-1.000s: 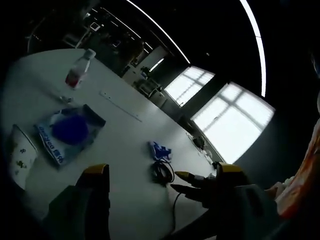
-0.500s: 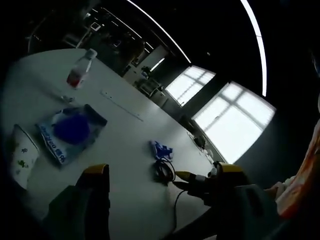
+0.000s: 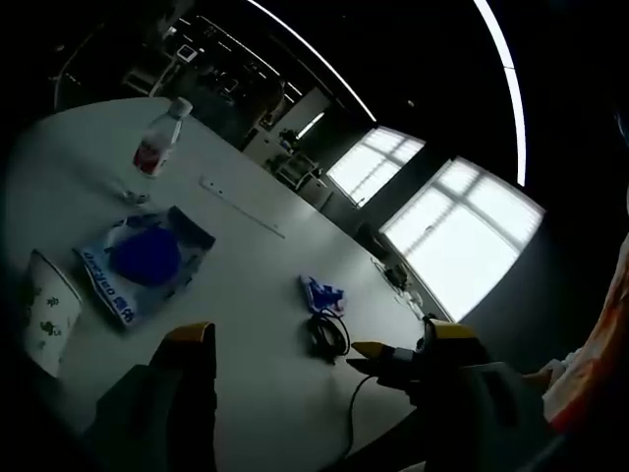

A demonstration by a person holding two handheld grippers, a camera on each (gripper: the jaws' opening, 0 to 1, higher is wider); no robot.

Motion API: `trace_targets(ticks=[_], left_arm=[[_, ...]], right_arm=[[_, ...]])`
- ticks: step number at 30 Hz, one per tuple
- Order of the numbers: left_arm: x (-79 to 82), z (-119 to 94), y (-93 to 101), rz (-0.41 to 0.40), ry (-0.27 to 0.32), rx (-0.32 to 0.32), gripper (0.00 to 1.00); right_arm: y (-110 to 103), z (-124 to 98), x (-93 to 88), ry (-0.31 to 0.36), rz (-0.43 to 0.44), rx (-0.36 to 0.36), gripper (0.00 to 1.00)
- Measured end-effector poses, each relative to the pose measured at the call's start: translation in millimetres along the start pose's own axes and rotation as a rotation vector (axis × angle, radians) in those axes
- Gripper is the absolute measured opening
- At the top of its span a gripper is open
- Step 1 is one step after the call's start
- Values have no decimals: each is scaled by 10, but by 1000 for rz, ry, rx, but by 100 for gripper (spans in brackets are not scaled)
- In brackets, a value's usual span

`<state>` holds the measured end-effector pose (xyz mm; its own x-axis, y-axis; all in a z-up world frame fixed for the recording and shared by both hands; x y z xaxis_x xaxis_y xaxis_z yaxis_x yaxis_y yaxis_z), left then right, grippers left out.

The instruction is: Arrange the tabletop items into an orderly group along one side of the table until the central work area is clear of visible clutter.

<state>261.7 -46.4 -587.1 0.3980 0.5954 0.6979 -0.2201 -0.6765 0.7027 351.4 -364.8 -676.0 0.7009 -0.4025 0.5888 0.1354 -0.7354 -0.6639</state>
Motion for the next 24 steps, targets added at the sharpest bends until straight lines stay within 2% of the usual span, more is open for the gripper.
trace_targets(ticks=[2, 9, 11, 14, 18, 20, 24], left_arm=[[-10, -6, -11, 1, -3, 10, 89], [-48, -39, -51, 3, -9, 33, 89], [-50, -47, -58, 6, -9, 39, 89], [-42, -59, -106, 29, 5, 86, 92], [-61, -83, -184, 57, -9, 158, 94], [-75, -95, -215, 51, -17, 184, 95], [-78, -110, -248, 42, -13, 200, 95]], right_arm=[[-9, -6, -18, -17, -57, 10, 35], [-163, -38, -36, 16, -195, 85, 32], [-201, -30, -31, 23, -249, 129, 32], [-260, -21, -27, 9, -315, 171, 33], [-346, 24, 9, -14, -419, 218, 38], [-393, 51, 37, -20, -454, 231, 40], [-427, 118, 104, -20, -454, 238, 41]])
Point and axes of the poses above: the point that each gripper's makers call its tool centre point, and the gripper's own axes: z roughly forward along the fingers, y roughly to its right, x roughly out of its top, the point moved 9 cm from there along -z, roughly backward along the fingers, and after that the axes turned 7 degrees about y, right-handed, at the moved point
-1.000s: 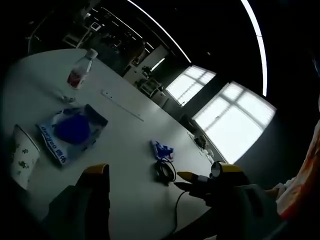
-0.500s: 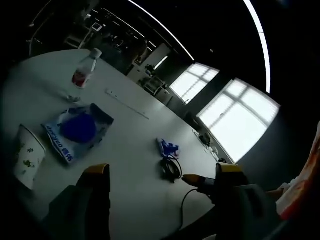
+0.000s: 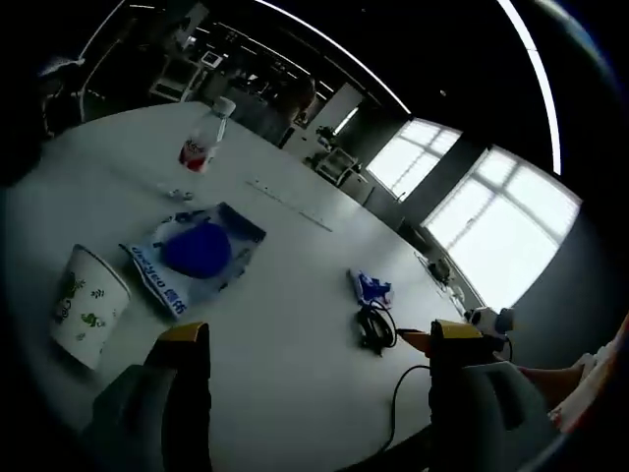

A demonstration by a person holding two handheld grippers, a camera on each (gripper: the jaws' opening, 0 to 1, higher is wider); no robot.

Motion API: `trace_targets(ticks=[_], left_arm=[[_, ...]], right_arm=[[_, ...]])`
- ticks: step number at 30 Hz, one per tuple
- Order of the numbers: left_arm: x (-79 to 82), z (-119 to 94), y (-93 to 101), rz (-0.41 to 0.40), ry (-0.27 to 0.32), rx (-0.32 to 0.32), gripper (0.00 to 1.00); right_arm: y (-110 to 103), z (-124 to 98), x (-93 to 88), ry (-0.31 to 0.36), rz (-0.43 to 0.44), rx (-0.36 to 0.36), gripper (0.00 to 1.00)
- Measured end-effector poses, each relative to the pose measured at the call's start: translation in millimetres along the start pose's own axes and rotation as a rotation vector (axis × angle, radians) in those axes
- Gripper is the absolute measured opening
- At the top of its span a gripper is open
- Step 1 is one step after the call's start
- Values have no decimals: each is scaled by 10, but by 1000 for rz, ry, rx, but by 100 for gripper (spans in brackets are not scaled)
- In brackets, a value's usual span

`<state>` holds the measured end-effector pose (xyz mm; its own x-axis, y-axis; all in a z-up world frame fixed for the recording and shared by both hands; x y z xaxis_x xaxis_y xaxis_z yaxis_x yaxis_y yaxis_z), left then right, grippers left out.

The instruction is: Arrange the tabletop items into an orderly group along one side of the table until the central work area is clear of visible clutter.

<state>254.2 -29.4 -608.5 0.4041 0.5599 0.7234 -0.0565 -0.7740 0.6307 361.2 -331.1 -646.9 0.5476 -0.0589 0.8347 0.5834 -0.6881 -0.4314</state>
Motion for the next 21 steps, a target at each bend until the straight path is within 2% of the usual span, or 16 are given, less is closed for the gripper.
trace_targets(ticks=[11, 17, 21], left_arm=[[-16, -3, -107, -7, -16, 42, 93], [-37, 72, -225, -2, -53, 88, 91], [-4, 124, -289, -37, -41, 117, 89]], right_arm=[[5, 137, 78, -24, -12, 29, 41], [-13, 284, 120, -49, -13, 49, 41], [-44, 431, 180, -70, -34, 75, 41]])
Point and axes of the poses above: the point that each gripper's makers call its tool centre point, and the gripper's own axes: z roughly forward along the fingers, y roughly to its right, x roughly out of its top, the point moved 9 cm from there along -z, roughly backward along the fingers, and after that the axes turned 7 degrees about y, right-handed, at the moved point
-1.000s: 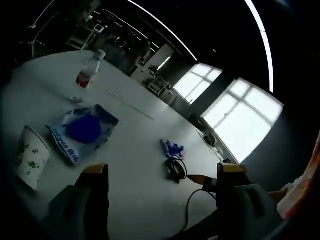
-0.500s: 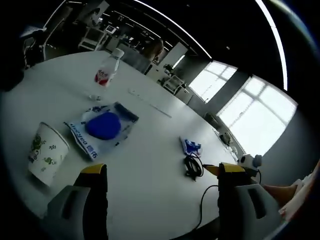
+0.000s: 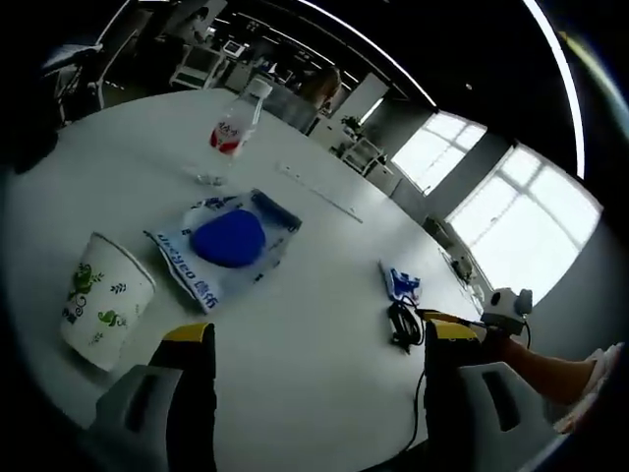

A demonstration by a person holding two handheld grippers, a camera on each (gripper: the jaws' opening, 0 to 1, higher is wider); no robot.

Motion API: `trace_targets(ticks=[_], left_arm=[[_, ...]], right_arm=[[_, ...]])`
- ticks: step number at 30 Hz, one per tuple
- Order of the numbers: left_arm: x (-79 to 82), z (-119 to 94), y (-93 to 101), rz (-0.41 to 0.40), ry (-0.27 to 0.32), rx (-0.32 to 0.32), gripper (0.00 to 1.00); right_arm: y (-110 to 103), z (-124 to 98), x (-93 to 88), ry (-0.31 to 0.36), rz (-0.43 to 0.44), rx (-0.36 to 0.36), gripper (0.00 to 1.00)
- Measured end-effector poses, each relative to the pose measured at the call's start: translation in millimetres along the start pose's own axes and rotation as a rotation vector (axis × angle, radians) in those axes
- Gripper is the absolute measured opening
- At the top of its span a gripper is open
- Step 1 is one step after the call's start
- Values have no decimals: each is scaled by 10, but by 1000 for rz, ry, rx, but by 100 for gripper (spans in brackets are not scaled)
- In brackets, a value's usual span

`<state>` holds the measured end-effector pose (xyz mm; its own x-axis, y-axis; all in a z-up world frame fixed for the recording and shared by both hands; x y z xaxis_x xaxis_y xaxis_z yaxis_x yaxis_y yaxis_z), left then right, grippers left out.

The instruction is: Arrange the tabletop items into an orderly group along one side of the table until the central work area is clear of visible clutter.

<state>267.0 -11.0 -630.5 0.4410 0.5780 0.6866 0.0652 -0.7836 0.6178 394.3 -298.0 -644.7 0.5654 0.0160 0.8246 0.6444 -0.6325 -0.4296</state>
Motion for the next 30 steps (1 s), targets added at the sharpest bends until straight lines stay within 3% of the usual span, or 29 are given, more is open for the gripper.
trace_targets(ticks=[10, 14, 23, 30], left_arm=[[40, 190, -172, -100, 16, 111, 87], [44, 241, -227, -111, 6, 167, 84], [45, 317, -303, -138, 31, 268, 80], [25, 352, -342, -181, 43, 286, 74]], right_arm=[[-79, 443, 161, -62, -39, 52, 39], [-111, 592, 229, -82, -55, 59, 35], [-146, 956, 352, -119, -78, 89, 34], [-180, 1232, 362, -152, -52, 94, 33]])
Point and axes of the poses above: the point that each gripper's makers call its tool centre point, and the gripper's own axes: z roughly forward along the fingers, y roughly to its right, x roughly out of its top, the point moved 9 cm from there along -z, roughly backward along the fingers, and after that the axes turned 7 degrees about y, right-handed, at the moved point
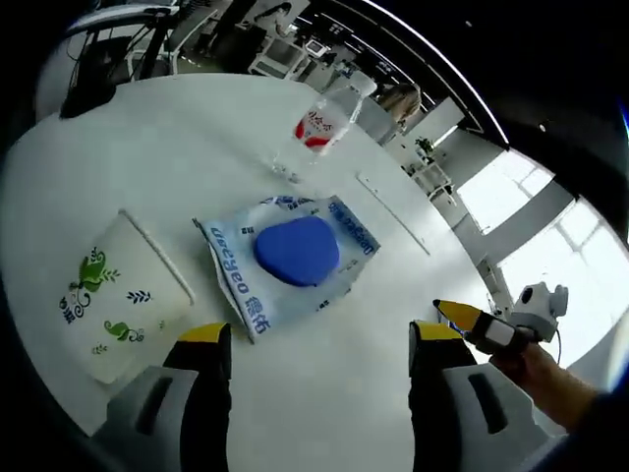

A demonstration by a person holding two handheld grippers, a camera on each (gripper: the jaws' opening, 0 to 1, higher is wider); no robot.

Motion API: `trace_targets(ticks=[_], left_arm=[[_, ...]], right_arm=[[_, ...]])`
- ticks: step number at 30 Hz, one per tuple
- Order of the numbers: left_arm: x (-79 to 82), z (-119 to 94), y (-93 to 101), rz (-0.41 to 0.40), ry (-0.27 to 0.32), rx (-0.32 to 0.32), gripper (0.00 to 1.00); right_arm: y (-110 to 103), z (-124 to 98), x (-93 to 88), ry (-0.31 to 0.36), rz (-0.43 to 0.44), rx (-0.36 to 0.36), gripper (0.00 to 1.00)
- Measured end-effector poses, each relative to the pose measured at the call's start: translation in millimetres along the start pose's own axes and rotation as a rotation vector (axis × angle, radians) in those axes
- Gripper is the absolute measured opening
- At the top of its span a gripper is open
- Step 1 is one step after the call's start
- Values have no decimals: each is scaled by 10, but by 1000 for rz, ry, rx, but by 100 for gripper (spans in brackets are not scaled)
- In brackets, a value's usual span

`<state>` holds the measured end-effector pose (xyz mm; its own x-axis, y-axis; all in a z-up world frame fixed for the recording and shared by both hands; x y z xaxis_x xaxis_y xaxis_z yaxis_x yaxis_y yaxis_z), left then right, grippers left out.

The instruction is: Arrange the tabletop items into an orderly group along one side of the table until the central work area is clear of visible clutter.

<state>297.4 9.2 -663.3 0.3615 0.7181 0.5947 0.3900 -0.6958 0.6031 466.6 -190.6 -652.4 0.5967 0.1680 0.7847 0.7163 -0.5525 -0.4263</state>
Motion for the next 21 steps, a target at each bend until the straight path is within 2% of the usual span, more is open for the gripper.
trace_targets(ticks=[6, 11, 15, 18, 21], left_arm=[[-7, 34, -22, -10, -4, 8, 72], [-31, 36, -46, -30, -10, 20, 72], [-44, 44, -52, -24, -17, 25, 70], [-40, 81, -50, -46, -24, 25, 64], [-25, 122, -64, -49, -22, 47, 63]], right_arm=[[16, 202, 122, 12, 41, -8, 33], [-71, 311, 202, 0, 13, 14, 33], [-29, 457, 283, 5, 21, 16, 33], [-29, 545, 310, -14, 12, 26, 32], [33, 666, 327, -42, -13, 27, 32]])
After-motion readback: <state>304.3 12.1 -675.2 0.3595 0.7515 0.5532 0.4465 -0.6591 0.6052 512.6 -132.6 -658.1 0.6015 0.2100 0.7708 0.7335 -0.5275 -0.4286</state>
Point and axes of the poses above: the point that each gripper's makers call its tool centre point, and the gripper's own axes: z roughly forward along the fingers, y roughly to its right, x roughly out of its top, the point moved 9 cm from there along -z, roughly backward along the fingers, and after that the axes turned 7 degrees about y, right-handed, at the moved point
